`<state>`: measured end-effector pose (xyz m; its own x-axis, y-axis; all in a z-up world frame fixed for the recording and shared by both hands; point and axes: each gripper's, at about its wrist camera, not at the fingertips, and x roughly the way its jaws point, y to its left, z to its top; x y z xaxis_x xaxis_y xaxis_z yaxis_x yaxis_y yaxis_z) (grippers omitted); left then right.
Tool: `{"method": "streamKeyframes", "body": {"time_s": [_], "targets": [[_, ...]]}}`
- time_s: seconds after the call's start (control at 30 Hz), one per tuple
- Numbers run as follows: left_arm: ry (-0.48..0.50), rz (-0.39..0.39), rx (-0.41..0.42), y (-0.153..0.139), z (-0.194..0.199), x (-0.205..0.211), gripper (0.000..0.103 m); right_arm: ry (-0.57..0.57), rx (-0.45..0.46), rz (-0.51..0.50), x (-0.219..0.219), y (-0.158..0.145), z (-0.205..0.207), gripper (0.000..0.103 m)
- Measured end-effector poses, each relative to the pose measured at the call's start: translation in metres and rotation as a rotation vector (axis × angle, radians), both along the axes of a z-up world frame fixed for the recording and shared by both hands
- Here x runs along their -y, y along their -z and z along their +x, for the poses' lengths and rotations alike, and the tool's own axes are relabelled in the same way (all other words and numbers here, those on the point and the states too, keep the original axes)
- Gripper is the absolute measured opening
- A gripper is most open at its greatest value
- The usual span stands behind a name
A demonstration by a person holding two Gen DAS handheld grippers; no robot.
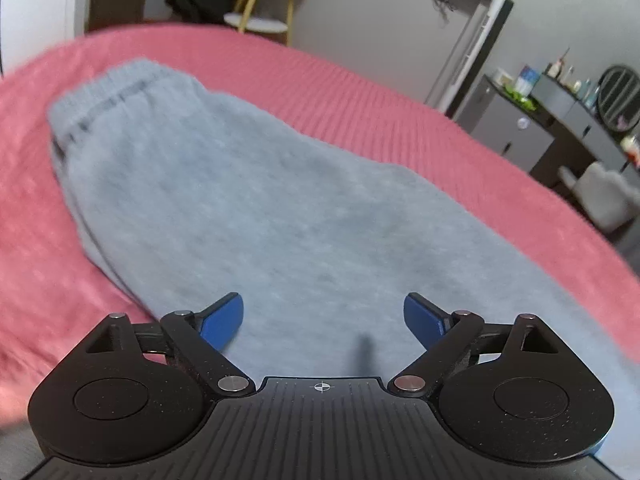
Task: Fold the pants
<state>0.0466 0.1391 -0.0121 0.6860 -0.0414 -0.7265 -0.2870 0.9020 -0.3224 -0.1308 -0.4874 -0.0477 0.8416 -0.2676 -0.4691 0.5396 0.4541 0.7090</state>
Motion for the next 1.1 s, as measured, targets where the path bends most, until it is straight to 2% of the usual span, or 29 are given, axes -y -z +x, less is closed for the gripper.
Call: {"method": "streamKeyframes", "body": {"time_s": [0.1,0.17,0.3,0.33,0.4,0.43,0.47,0.53,0.6,0.63,0.73,0.8,0.9,0.93,1.0,1.03,1.07,1.1], "targets": [[0.013,-0.003,-0.051,0.013,0.003,0.006,0.093,0.015,-0.019,0.055,0.006,0.011,0.0,0.018],[0.027,0.028,-0.063,0.014,0.005,0.01,0.093,0.041,-0.038,0.112,0.013,0.021,0.0,0.034],[0.056,0.084,-0.07,0.014,0.008,0.018,0.093,0.075,-0.049,0.183,0.022,0.034,0.0,0.034],[0.064,0.089,-0.071,0.015,0.009,0.019,0.093,0.079,-0.047,0.171,0.019,0.032,-0.002,0.033],[0.079,0.1,-0.07,0.015,0.01,0.021,0.093,0.076,-0.085,0.111,0.014,0.02,0.003,0.016],[0.087,0.105,-0.068,0.015,0.01,0.022,0.093,0.066,-0.137,0.043,0.009,0.009,0.008,0.009],[0.093,0.111,-0.065,0.015,0.01,0.022,0.093,0.051,-0.174,-0.018,0.003,-0.002,0.014,0.009],[0.099,0.119,-0.063,0.015,0.009,0.024,0.093,0.008,-0.19,-0.158,-0.018,-0.028,0.026,0.008],[0.107,0.122,-0.058,0.014,0.009,0.025,0.093,-0.079,-0.175,-0.326,-0.054,-0.061,0.042,0.008],[0.111,0.125,-0.054,0.014,0.009,0.026,0.092,-0.159,-0.146,-0.402,-0.079,-0.077,0.052,0.008],[0.123,0.137,-0.041,0.013,0.008,0.028,0.092,-0.405,-0.054,-0.512,-0.151,-0.102,0.073,0.008],[0.135,0.142,-0.029,0.011,0.006,0.029,0.092,-0.573,-0.026,-0.551,-0.204,-0.1,0.085,0.009],[0.156,0.154,-0.021,0.012,0.004,0.031,0.092,-0.791,-0.061,-0.522,-0.267,-0.068,0.101,0.01],[0.162,0.157,-0.022,0.012,0.004,0.032,0.092,-0.842,-0.102,-0.503,-0.281,-0.056,0.107,0.013],[0.177,0.159,-0.023,0.013,0.004,0.033,0.092,-0.939,-0.259,-0.435,-0.309,-0.023,0.122,0.015],[0.184,0.157,-0.023,0.013,0.005,0.034,0.092,-0.966,-0.333,-0.38,-0.315,-0.011,0.129,0.021],[0.191,0.152,-0.023,0.013,0.005,0.034,0.092,-0.975,-0.363,-0.307,-0.316,-0.005,0.131,0.027],[0.196,0.146,-0.021,0.014,0.005,0.033,0.092,-0.959,-0.335,-0.267,-0.312,-0.006,0.128,0.03]]}}
